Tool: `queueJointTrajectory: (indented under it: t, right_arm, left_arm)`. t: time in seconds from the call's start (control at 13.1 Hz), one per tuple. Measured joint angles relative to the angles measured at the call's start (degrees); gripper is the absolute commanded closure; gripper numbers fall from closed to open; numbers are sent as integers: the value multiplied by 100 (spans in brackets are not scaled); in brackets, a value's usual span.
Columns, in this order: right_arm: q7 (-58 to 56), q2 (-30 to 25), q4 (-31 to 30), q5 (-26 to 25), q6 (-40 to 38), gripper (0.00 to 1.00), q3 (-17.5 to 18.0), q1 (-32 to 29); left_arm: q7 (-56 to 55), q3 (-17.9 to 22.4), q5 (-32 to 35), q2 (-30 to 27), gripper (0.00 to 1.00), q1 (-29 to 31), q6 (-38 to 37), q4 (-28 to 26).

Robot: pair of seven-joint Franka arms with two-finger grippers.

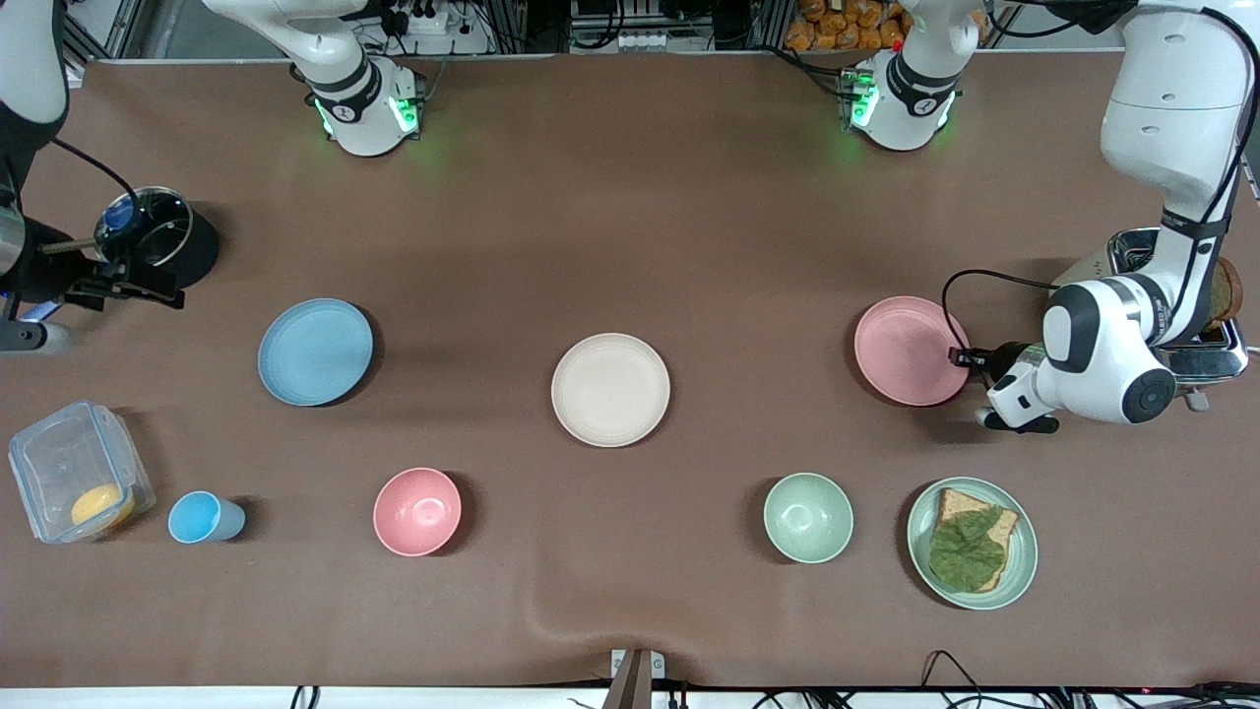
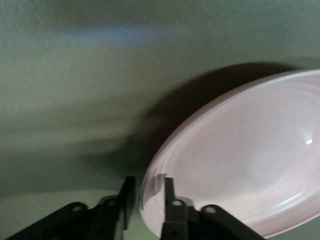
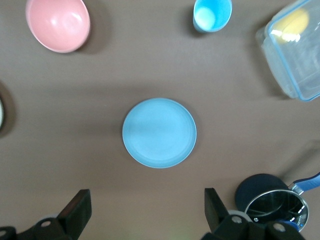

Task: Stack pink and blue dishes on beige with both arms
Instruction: 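Grasp the pink plate with the left gripper while the right gripper reaches the blue plate, then carry the pink plate onto the beige plate while the right gripper grasps the blue plate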

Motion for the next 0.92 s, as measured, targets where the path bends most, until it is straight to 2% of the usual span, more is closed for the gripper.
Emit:
queueJointTrajectory:
  t: [0.23, 0.46, 0.69, 0.92]
  right_arm:
    - [-317, 848, -153, 39, 113, 0, -3, -163]
    - [-1299, 1500, -412, 396, 743, 0, -17, -727]
    - [-2318, 1671, -1114, 859, 1543, 0, -27, -1274]
    - [-2976, 2009, -1485, 1294, 1931, 0, -25, -1454]
  left_arm:
    - [336, -54, -84, -21, 100, 1, -323, 347]
    - [301, -378, -791, -26, 100, -48, -747, 880]
    - [-636, -666, -1239, -27, 100, -483, -996, 1471]
    - [-2335, -759, -1282, 71, 100, -1517, -960, 1976]
